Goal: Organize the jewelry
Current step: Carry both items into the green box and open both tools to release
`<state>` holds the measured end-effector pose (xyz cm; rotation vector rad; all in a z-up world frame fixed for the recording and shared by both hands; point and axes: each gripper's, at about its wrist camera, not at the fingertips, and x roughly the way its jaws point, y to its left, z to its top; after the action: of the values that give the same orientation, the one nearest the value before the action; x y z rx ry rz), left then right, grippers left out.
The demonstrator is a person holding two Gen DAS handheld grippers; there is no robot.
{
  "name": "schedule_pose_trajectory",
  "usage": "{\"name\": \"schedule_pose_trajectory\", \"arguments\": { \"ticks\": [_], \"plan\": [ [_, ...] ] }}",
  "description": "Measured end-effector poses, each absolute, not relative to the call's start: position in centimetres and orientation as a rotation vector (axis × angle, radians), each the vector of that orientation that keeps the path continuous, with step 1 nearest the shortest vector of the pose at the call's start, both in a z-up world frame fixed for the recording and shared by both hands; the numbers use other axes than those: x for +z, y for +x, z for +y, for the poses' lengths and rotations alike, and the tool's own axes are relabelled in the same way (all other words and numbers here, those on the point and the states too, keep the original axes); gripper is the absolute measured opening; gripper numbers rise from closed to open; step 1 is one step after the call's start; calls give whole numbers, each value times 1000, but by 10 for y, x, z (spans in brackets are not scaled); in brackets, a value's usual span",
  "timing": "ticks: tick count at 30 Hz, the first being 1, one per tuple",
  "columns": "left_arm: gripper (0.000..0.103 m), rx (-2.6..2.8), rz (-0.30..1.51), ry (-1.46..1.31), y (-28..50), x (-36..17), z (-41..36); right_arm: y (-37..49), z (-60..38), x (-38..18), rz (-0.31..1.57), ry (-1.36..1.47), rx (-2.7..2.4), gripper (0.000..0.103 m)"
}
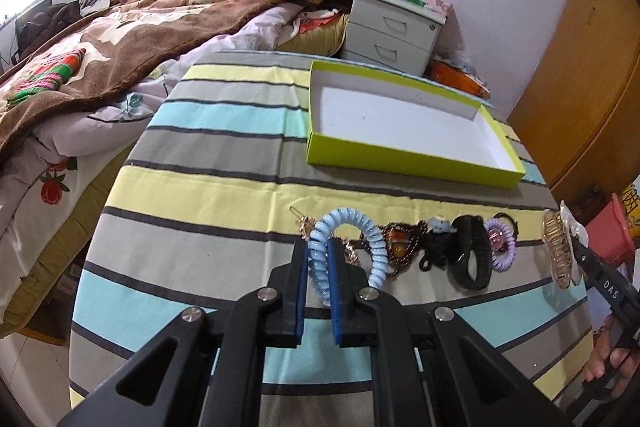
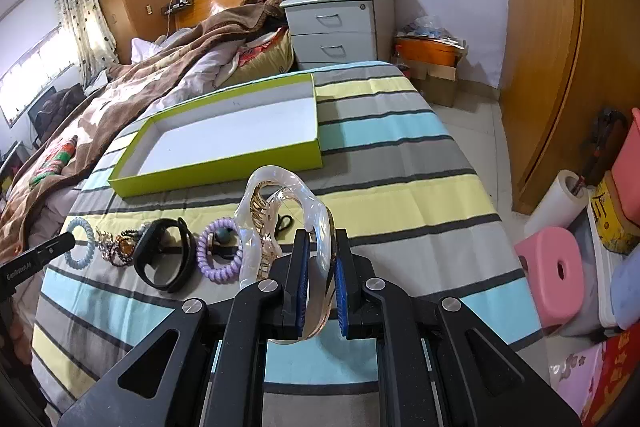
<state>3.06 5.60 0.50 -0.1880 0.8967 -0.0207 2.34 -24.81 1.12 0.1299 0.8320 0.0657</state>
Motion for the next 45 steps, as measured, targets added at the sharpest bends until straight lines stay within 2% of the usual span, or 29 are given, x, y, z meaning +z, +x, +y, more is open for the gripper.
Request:
{"name": "schedule_pose_trajectory", "arguments": {
  "ticks": [18,31,45],
  "plan": [
    [10,-63,845,-188,83,36,55,80,-224,45,806,74,84,12],
    [10,-90,860,-206,153,33,49,161,-213,28,873,65,70,12],
    [10,-93,938,-207,215,4,39,213,-207,2,942,48,51,12]
  ]
}}
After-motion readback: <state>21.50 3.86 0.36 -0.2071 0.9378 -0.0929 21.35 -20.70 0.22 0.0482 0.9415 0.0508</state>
